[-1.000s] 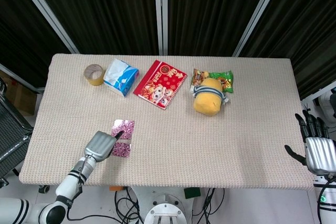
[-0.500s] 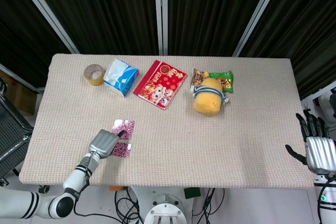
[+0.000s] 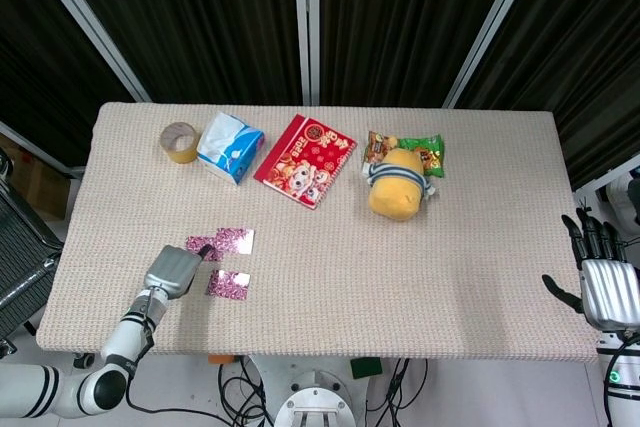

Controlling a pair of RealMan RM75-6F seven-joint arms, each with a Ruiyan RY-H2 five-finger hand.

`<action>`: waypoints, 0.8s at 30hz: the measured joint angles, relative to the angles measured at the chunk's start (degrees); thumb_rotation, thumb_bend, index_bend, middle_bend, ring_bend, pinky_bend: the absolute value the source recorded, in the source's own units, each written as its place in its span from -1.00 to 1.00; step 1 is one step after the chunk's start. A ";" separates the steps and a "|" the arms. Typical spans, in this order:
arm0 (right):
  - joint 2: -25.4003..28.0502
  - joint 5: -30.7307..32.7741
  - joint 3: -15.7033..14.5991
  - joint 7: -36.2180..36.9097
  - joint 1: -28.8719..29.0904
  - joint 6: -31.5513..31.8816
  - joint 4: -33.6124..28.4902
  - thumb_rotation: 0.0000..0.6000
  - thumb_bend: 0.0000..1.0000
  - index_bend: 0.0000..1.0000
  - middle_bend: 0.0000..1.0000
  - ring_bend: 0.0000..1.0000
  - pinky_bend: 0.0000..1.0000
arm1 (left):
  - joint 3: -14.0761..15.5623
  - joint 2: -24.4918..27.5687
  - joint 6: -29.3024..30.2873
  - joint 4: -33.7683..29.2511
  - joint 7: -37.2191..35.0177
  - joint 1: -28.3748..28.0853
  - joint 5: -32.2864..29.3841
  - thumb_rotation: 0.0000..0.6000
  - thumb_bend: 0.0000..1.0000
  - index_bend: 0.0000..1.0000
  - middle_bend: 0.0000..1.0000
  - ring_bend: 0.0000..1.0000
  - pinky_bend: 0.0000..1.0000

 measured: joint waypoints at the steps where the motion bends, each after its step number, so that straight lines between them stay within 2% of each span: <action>1: -0.09 0.02 -0.01 -0.12 0.05 -0.10 -0.03 1.00 -0.06 -1.00 -1.00 -1.00 -1.00 | 0.17 0.34 0.05 0.26 -0.72 0.36 0.34 1.00 0.38 -0.76 0.74 0.66 0.52; 15: -0.74 0.25 -0.12 -0.98 0.32 -0.55 -0.15 1.00 -0.05 -1.00 -1.00 -1.00 -1.00 | 1.31 4.40 0.18 1.44 -5.56 3.30 2.07 1.00 0.37 -0.76 0.74 0.66 0.52; 18: -0.68 0.14 -0.12 -0.98 0.28 -0.36 -0.22 1.00 -0.06 -1.00 -1.00 -1.00 -1.00 | 1.14 4.77 0.54 1.04 -6.18 3.62 3.25 1.00 0.31 -0.76 0.74 0.66 0.52; 20: -0.58 0.06 -0.11 -0.95 0.22 -0.19 -0.33 1.00 -0.06 -1.00 -1.00 -1.00 -1.00 | 0.91 5.06 0.97 0.49 -6.80 3.86 4.69 1.00 0.11 -0.76 0.74 0.66 0.52; 22: -0.45 0.04 -0.10 -0.87 0.11 -0.01 -0.37 1.00 -0.06 -1.00 -1.00 -1.00 -1.00 | 0.57 5.27 1.51 -0.03 -7.80 4.16 6.74 1.00 -0.24 -0.75 0.69 0.64 0.51; 24: -0.38 0.09 -0.09 -0.75 0.05 0.05 -0.36 1.00 -0.06 -1.00 -1.00 -1.00 -1.00 | 0.23 5.26 2.18 -0.19 -9.14 4.52 9.34 1.00 -0.46 -0.72 0.47 0.47 0.50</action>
